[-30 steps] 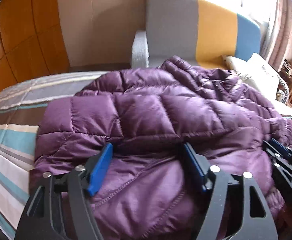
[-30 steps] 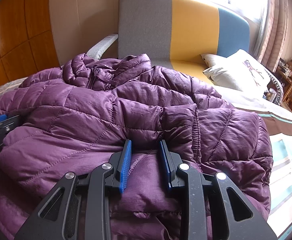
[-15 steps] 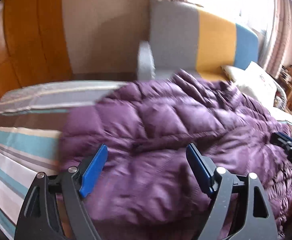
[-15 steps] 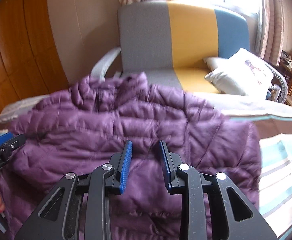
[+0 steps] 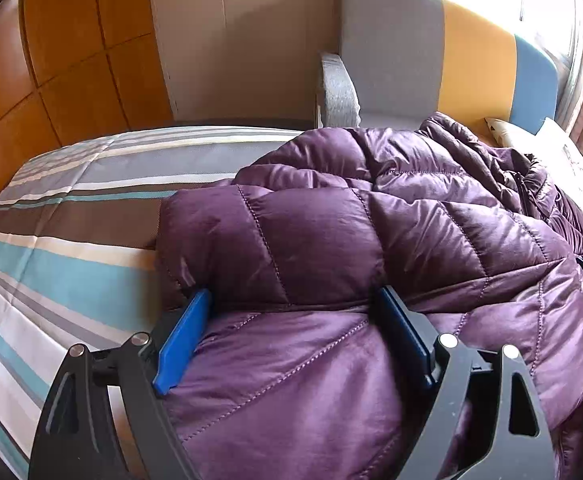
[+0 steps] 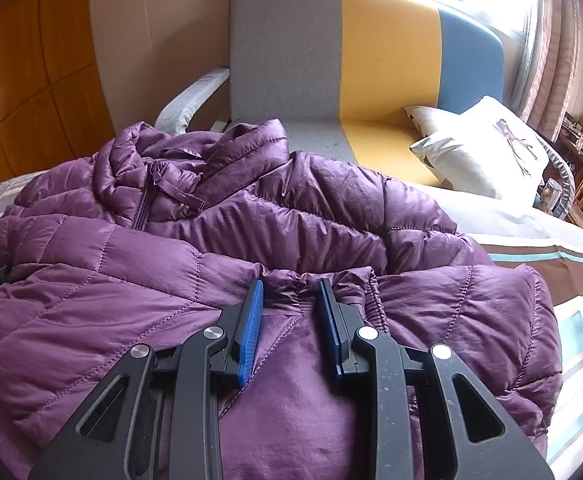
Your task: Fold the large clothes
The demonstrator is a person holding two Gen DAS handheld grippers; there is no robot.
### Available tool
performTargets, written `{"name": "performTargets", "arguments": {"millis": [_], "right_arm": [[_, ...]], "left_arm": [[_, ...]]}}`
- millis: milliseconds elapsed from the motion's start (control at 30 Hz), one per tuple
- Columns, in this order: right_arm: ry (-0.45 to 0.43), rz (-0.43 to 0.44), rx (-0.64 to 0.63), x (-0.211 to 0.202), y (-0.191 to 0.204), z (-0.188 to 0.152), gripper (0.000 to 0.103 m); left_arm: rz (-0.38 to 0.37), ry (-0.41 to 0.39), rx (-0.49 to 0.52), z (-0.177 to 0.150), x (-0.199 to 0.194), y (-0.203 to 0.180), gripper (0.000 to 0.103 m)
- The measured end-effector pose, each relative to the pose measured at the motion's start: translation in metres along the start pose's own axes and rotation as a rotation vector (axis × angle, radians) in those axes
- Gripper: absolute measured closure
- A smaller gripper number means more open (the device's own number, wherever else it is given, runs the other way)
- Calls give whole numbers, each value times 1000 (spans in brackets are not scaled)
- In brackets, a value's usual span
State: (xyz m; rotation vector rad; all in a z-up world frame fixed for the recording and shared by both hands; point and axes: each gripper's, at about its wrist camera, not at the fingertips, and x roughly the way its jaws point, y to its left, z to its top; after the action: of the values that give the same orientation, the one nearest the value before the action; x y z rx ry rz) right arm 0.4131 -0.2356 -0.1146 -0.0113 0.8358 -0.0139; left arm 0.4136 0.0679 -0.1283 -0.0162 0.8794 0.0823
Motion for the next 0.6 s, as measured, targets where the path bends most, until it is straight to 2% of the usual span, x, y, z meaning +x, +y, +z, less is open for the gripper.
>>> {"name": "performTargets", "arguments": {"millis": [100, 167, 200, 233, 267, 333, 400, 467, 600], "right_arm": [[-4, 31, 21, -11, -5, 1, 75], [-26, 69, 57, -32, -13, -2, 75], [-31, 81, 67, -42, -16, -5, 68], [-32, 81, 73, -53, -20, -9, 49], [-37, 76, 75, -61, -22, -12, 43], [-50, 75, 51, -84, -26, -24, 43], [-22, 61, 26, -98, -29, -38, 43], [7, 78, 65, -110, -40, -55, 43], [52, 82, 130, -128, -55, -89, 43]], "left_arm": [[9, -4, 11, 0, -6, -1, 14], [13, -16, 22, -6, -21, 0, 2], [6, -25, 19, -10, -29, 0, 2], [-6, -30, 14, -14, -36, 2, 2], [-25, -31, 9, -21, -45, 4, 2], [-48, -26, 3, -31, -58, 9, 2], [-75, -18, 1, -45, -72, 11, 2], [-101, -9, 16, -64, -86, 11, 2], [-97, 9, 60, -97, -101, 9, 2]]}}
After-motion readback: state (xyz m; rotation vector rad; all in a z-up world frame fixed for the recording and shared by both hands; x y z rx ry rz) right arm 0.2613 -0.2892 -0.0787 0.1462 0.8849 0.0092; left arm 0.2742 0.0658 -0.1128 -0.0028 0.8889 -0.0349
